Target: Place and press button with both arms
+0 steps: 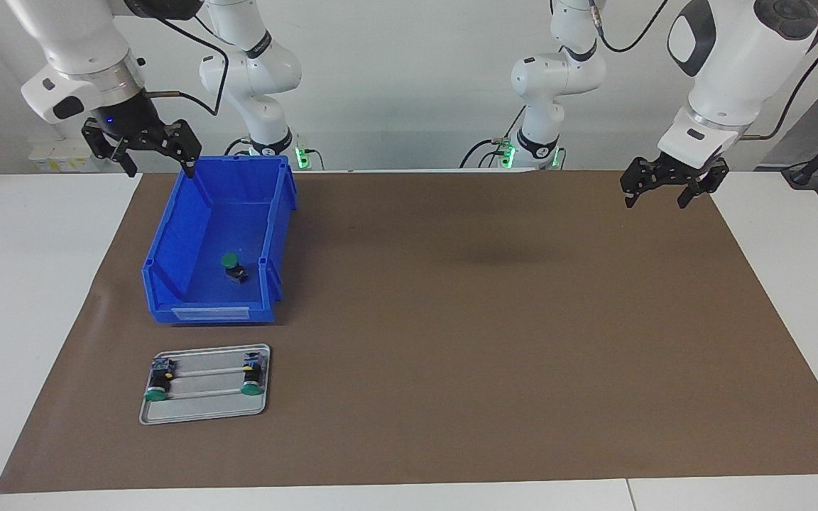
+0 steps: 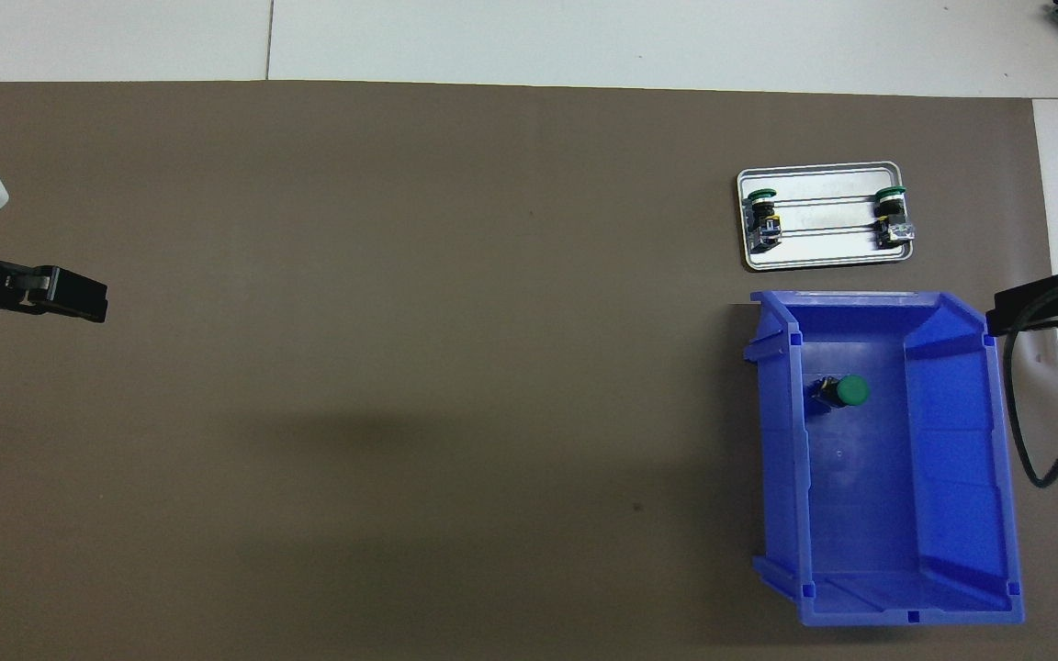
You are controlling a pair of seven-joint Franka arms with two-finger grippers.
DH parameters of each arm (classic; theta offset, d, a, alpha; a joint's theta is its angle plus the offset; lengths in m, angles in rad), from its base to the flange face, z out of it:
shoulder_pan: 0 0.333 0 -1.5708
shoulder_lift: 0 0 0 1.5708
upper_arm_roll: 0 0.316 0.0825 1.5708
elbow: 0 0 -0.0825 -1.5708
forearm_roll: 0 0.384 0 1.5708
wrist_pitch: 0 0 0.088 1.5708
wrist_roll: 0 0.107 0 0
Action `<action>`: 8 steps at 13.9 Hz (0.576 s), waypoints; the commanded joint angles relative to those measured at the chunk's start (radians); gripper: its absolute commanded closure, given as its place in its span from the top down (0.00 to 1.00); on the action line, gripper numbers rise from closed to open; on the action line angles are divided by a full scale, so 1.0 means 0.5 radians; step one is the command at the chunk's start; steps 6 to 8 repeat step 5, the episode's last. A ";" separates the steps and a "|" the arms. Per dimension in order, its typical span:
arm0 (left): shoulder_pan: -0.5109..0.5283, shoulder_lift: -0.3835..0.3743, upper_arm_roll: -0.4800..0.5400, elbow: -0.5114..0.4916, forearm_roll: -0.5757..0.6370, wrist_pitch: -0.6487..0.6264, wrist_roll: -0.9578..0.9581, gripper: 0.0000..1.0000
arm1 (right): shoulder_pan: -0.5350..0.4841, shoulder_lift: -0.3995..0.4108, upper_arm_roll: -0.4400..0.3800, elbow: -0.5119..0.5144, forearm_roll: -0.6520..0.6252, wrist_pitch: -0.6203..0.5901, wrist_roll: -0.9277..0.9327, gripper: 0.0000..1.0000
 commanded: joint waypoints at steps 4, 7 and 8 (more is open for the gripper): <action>0.023 -0.063 -0.009 -0.074 -0.026 0.021 -0.009 1.00 | -0.006 -0.035 0.011 -0.019 -0.011 -0.054 -0.044 1.00; 0.023 -0.063 -0.009 -0.074 -0.026 0.021 -0.009 1.00 | -0.009 -0.035 0.011 -0.025 -0.008 -0.045 -0.041 1.00; 0.023 -0.063 -0.009 -0.074 -0.026 0.021 -0.009 1.00 | -0.009 -0.035 0.011 -0.025 -0.008 -0.045 -0.041 1.00</action>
